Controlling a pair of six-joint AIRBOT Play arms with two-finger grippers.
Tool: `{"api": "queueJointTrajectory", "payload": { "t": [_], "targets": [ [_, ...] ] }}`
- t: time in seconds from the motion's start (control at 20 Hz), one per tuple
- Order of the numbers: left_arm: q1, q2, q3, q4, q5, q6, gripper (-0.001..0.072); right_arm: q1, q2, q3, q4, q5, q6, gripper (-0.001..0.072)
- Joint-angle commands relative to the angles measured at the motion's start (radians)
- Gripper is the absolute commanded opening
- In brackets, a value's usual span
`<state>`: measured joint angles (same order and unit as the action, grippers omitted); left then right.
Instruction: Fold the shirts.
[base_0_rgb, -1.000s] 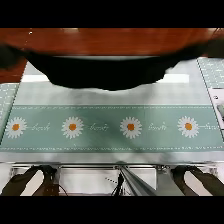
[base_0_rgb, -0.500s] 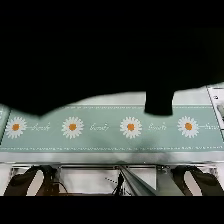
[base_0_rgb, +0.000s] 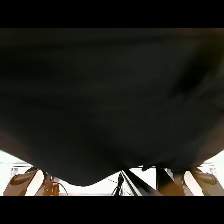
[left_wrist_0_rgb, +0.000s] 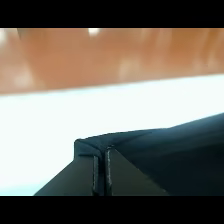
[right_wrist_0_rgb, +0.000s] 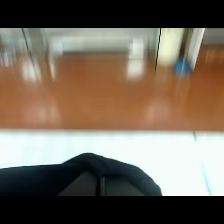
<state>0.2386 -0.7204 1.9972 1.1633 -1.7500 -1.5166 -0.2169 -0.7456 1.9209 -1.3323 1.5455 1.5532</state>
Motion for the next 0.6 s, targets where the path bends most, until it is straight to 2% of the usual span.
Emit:
{"api": "queueJointTrajectory", "payload": {
  "t": [0.0,0.1,0.2,0.3,0.45,0.55],
  "targets": [
    [0.000,-0.077,-0.090,0.007,-0.090,-0.011,0.0024,0.001,-0.155,0.003,-0.040,0.218,-0.018,0.0027],
    [0.000,-0.147,-0.174,0.000,-0.061,0.013,0.0025,0.001,-0.286,0.003,-0.018,0.224,-0.024,0.0027],
    [-0.007,-0.231,-0.255,-0.004,0.042,0.041,0.0025,0.005,-0.430,0.003,-0.001,0.171,-0.024,0.0027],
    [-0.019,-0.346,-0.311,-0.004,0.141,0.065,0.0025,0.030,-0.563,0.004,-0.002,0.090,-0.024,0.0027],
    [-0.056,-0.550,-0.318,-0.012,0.191,0.083,0.0025,0.087,-0.735,0.003,-0.002,-0.100,-0.027,0.0027],
    [-0.092,-0.674,-0.318,-0.011,0.319,0.103,0.0025,0.124,-0.829,0.003,-0.001,-0.222,-0.027,0.0027]
  ]
}}
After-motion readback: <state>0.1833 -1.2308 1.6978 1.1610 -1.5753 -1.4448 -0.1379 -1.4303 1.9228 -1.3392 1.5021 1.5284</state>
